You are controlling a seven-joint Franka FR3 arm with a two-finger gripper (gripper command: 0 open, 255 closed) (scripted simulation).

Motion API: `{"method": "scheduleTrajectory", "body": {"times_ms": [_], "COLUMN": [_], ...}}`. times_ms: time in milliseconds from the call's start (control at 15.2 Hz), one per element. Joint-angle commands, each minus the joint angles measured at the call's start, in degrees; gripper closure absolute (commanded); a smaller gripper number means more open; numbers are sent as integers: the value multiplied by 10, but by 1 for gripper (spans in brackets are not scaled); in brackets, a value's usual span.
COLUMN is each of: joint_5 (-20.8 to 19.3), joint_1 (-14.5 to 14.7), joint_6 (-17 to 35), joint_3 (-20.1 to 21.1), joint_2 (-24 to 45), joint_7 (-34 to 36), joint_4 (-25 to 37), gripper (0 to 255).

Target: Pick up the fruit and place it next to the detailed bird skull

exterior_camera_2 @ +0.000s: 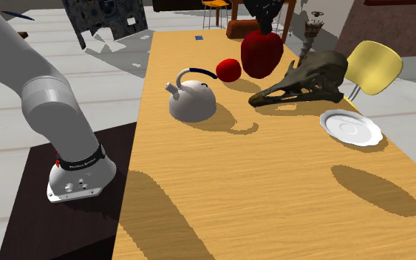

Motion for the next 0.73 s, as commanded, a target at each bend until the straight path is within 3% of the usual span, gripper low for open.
{"method": "scheduleTrajectory", "body": {"times_ms": [0, 660], "joint_5": [-1, 2], "joint_1": [0, -1], "joint_6": [17, 94], "joint_3": [0, -6], "joint_2": [-1, 4], "joint_7": [0, -5], "joint_4": [-18, -90], "gripper": [255, 255]}}
